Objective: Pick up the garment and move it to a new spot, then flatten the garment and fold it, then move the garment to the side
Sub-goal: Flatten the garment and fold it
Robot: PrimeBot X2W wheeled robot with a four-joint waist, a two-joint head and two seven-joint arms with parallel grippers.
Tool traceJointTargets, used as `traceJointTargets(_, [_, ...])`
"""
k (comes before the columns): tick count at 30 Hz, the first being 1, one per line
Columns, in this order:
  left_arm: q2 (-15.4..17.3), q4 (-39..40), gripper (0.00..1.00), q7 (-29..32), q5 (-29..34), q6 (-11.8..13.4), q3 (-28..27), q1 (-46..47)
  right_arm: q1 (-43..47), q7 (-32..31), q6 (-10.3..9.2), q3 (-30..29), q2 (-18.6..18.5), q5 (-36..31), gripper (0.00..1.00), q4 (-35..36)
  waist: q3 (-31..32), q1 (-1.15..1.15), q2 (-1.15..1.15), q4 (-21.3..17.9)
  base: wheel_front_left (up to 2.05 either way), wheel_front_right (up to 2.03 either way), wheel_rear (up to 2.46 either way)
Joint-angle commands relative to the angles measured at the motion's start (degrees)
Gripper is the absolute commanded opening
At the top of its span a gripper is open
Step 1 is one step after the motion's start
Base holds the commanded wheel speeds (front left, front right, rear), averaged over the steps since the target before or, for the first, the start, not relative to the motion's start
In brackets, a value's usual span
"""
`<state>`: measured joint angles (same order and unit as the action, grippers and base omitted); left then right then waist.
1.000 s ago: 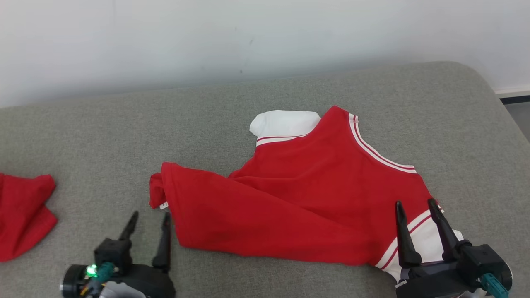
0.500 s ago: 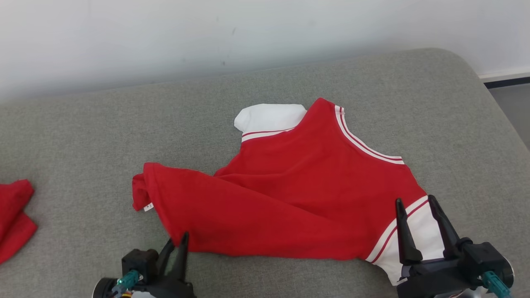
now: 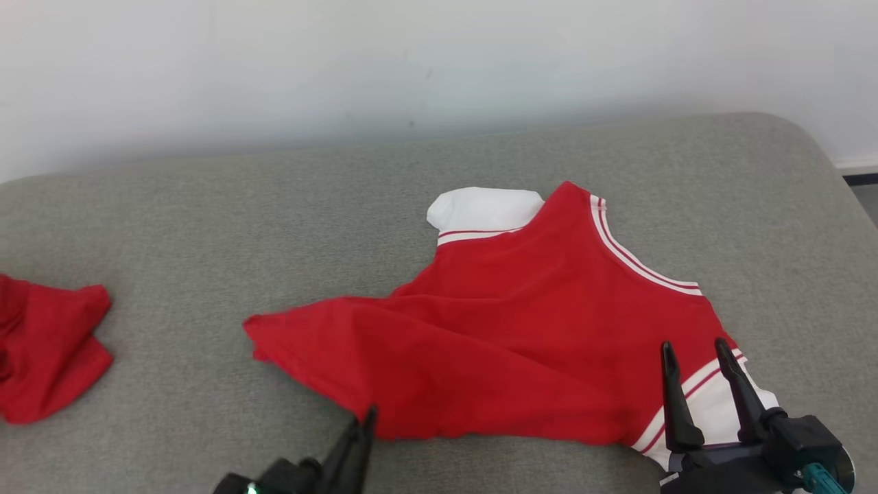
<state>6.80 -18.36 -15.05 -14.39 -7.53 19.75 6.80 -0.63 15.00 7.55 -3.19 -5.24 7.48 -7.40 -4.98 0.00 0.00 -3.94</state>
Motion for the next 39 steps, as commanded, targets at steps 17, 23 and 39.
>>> traceJointTargets(17, [3.58,10.88,0.00,4.32,0.98,0.22,4.31,1.09,-1.56,0.15,-0.14,1.14,0.42,-0.06,1.00,-0.81,-0.29,0.00,0.00,-2.01,0.00,0.00,0.00])
traceJointTargets(23, [6.03,4.96,0.00,4.20,-0.25,0.14,3.78,10.76,-3.68,0.14,-0.14,1.56,0.78,0.20,1.00,-1.90,-2.37,0.00,0.00,-6.41,0.00,0.00,0.00])
traceJointTargets(39, [12.31,-17.74,0.00,2.12,-8.19,0.14,9.98,33.51,-7.60,0.14,-0.14,1.19,2.16,0.86,1.00,-3.83,-8.91,0.00,0.00,-14.32,0.00,0.00,0.00])
